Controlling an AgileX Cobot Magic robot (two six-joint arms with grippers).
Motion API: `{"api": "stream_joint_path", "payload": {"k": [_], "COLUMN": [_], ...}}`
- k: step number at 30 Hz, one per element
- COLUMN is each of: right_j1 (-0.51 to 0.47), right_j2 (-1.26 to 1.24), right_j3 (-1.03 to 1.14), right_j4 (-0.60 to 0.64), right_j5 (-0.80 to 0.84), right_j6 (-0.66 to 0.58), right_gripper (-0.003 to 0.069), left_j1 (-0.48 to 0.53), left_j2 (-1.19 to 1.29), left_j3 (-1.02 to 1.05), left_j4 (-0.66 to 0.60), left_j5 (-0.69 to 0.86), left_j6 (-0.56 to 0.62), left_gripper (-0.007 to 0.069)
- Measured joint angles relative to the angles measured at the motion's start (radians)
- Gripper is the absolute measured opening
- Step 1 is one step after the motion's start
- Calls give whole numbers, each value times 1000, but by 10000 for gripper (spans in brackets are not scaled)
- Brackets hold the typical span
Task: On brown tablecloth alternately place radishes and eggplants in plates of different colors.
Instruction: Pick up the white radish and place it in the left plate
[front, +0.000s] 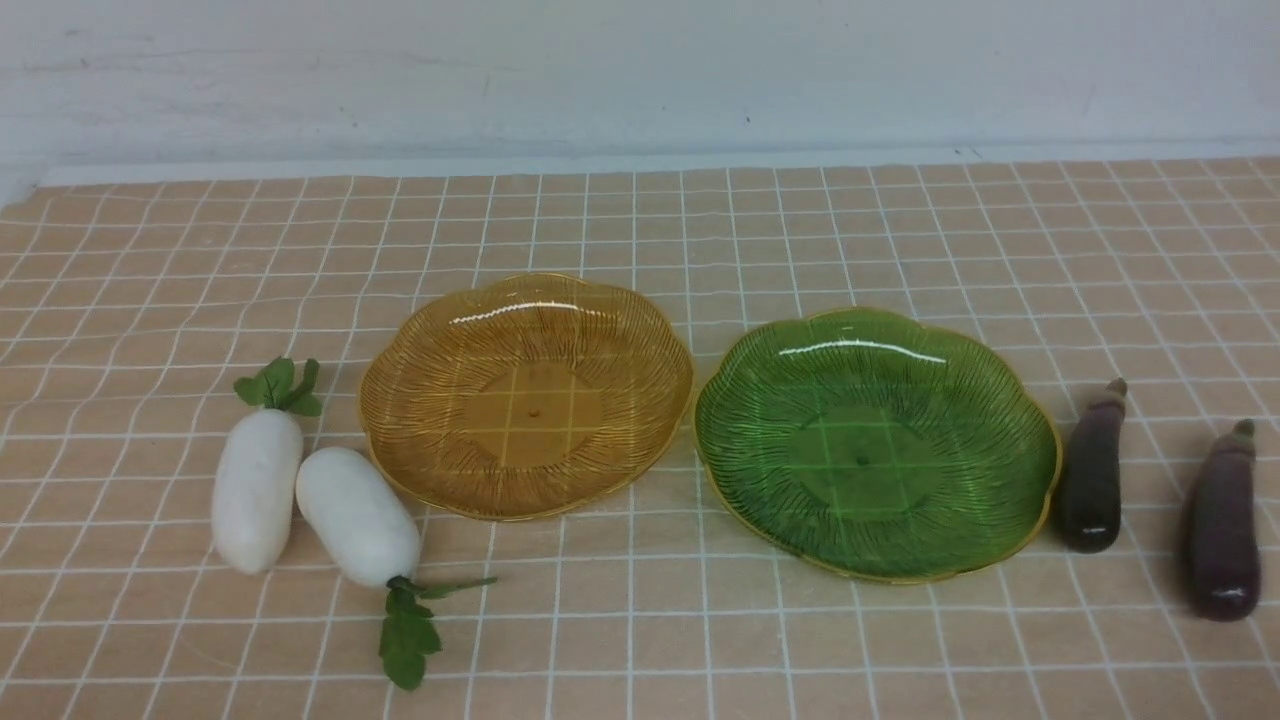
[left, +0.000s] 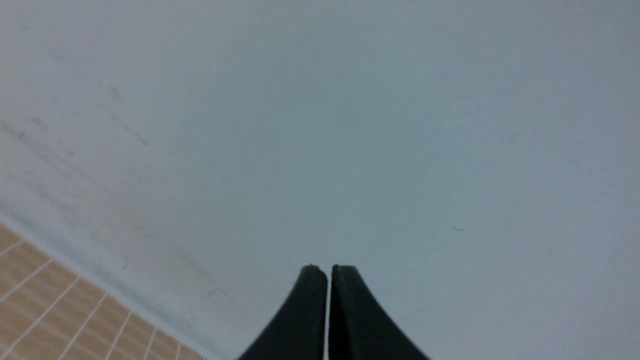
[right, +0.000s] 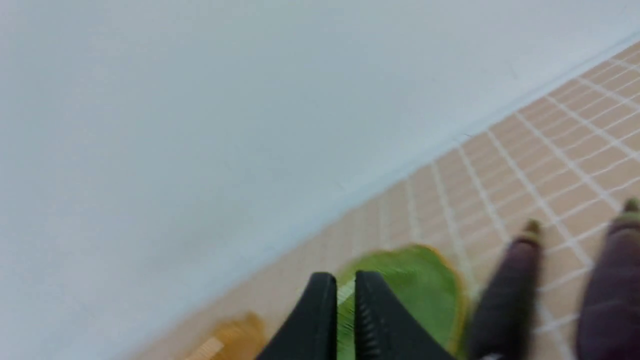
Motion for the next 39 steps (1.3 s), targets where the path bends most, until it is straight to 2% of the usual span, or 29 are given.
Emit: {"api": "stream_joint_path", "payload": {"k": [3,5,8,12,17,23,27,33,39], "right_j1": [0,0,0,0,0,0,0,0,0], "right_j2": [0,0,0,0,0,89,222,367,424], "right_j3": [0,0,0,-4,-91,-330,-469,-600,-624], "right_j4": [102,116,133,140,141,136,129,127,143], "right_j5": [-40,-43,-45,-4,207,526,707,885,921], "right_j6": [14,15,16,15,-33,-194,-286,-431,-489], "right_gripper": [47,47,47,47,47,47,47,47,47], "left_j1": [0,0,0,0,0,4,43,121,140], "left_j2": [166,312,488,748,1027,1215,1335,1463,1575], "left_j3": [-177,-272,-349,-441,-590,-751,-866,-971,-1034], "left_j4": [31,43,86,237,461,607,618,613,615], "left_j5": [206,377,550,750,954,1019,1041,1059,1025], "left_j6": [108,164,186,160,32,-45,-86,-84,-46], "left_gripper": [-3,-3,-3,-3,-3,-3,-3,-3,20]}}
